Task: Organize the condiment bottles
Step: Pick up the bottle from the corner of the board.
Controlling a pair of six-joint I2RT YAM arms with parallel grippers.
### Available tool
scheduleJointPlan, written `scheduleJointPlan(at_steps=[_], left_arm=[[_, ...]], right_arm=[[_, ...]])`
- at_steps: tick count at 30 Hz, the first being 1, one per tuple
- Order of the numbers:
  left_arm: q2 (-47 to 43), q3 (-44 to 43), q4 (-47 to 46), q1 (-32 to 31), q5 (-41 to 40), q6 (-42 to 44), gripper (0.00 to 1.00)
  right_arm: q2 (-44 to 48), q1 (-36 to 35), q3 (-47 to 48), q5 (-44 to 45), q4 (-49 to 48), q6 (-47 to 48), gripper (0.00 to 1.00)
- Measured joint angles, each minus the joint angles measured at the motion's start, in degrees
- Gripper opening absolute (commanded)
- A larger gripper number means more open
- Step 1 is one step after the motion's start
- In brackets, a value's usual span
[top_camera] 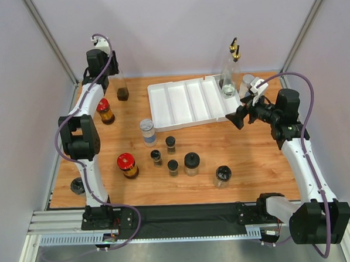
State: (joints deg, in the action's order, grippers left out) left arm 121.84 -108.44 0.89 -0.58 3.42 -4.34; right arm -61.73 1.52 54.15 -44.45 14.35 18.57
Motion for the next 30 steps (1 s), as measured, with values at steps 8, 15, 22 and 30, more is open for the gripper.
scheduleJointPlan(at_steps=[8, 15, 22, 30], left_arm=[[-3.87, 2.64, 0.50, 0.00, 0.39, 1.36, 0.00], [-10.38, 3.19, 1.01, 0.00, 1.75, 1.25, 0.00], [-16.74, 5.33, 1.03, 0.00, 2.84, 0.70, 0.00], [-23.12, 10.16, 2.60, -1.14, 4.68, -0.74, 0.00]], right_arm=[[0.00, 0.00, -0.04, -0.09, 0.00, 0.94, 1.00], [0.13, 0.02, -0.92, -0.24, 0.31, 1.75, 1.00], [0.39, 0.02, -0.94, -0.98, 0.37, 2.19, 1.00], [1.40, 0.07, -3.54, -2.56, -0.02, 3.91, 1.00]])
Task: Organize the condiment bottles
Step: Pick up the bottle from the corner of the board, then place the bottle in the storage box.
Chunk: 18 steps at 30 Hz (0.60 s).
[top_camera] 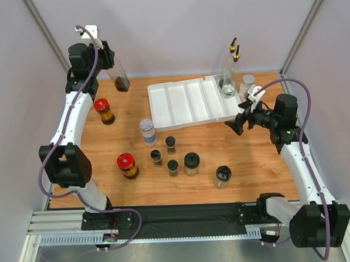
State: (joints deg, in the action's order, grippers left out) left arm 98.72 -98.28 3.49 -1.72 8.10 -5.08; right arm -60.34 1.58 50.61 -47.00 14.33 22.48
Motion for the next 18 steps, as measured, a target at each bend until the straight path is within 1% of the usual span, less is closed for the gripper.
scheduleJointPlan(at_steps=[9, 18], left_arm=[[-5.53, 2.64, 3.78, -6.23, 4.50, -3.39, 0.00], [-11.30, 6.10, 6.64, -14.71, 7.26, -5.99, 0.00]], right_arm=[[2.21, 0.07, -4.42, -4.02, -2.82, 1.55, 1.00], [2.49, 0.11, -4.87, -6.32, -5.29, 1.64, 1.00]])
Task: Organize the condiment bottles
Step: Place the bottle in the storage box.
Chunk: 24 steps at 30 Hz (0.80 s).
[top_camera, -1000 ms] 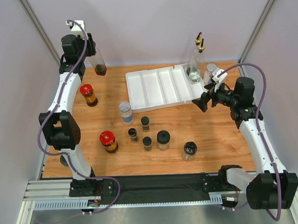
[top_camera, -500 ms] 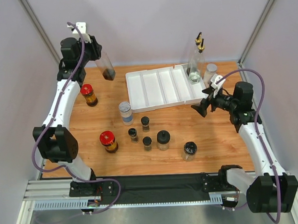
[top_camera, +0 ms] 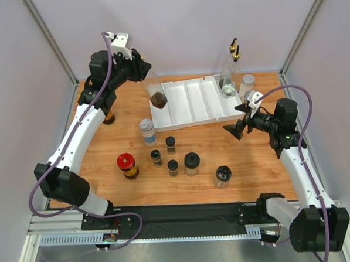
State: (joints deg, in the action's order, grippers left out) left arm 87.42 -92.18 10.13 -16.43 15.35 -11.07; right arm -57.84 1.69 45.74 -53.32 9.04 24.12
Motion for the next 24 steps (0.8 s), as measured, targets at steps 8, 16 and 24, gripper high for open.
scheduleJointPlan(at_steps=[8, 16, 24], left_arm=[[-1.09, 2.82, 2.01, -6.34, 1.53, -4.57, 0.00], [-0.98, 4.02, 2.08, -13.35, 1.22, -7.58, 0.00], [2.73, 3.91, -0.94, -21.44, -0.17, -9.84, 0.00]], right_arm=[[0.02, 0.00, 0.00, -1.14, -0.83, -0.04, 1.00], [0.35, 0.00, -0.11, -2.60, -2.05, -1.07, 1.00], [0.13, -2.93, -1.81, -3.91, -6.54, -6.62, 1.00]])
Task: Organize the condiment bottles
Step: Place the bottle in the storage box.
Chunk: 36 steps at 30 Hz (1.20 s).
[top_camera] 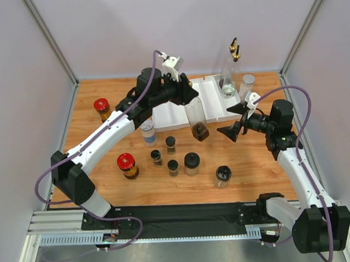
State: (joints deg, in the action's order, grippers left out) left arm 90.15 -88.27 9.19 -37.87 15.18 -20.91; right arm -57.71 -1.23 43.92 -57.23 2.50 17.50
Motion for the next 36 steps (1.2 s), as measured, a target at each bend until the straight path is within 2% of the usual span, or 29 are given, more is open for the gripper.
scheduleJointPlan(at_steps=[5, 10, 24, 30, 33, 36], left_arm=[[5.66, -1.01, -0.22, -4.22, -2.34, -0.57, 0.00], [9.88, -2.97, -0.02, -6.69, -4.72, -1.07, 0.00], [10.51, -5.68, -1.53, -9.29, -7.76, -2.34, 0.00], [10.51, -5.92, -1.68, -9.90, -8.24, -2.51, 0.00], [10.58, -6.08, -1.73, -10.14, -8.44, -2.64, 0.00], [10.60, -6.10, -1.75, -10.21, -8.63, -2.82, 0.00]], right_arm=[[-0.15, -3.39, 0.04, 0.74, -1.27, -2.69, 1.00], [-0.68, -6.51, 1.66, 5.03, -0.11, -4.00, 1.00], [-6.14, -13.22, 4.59, 20.50, 2.54, -5.07, 1.00], [-7.32, -15.34, 4.59, 23.87, 2.45, -6.05, 0.90], [-8.37, -16.13, 4.74, 25.00, 2.47, -6.75, 0.81], [-8.85, -16.63, 4.87, 26.25, 2.64, -7.30, 0.65]])
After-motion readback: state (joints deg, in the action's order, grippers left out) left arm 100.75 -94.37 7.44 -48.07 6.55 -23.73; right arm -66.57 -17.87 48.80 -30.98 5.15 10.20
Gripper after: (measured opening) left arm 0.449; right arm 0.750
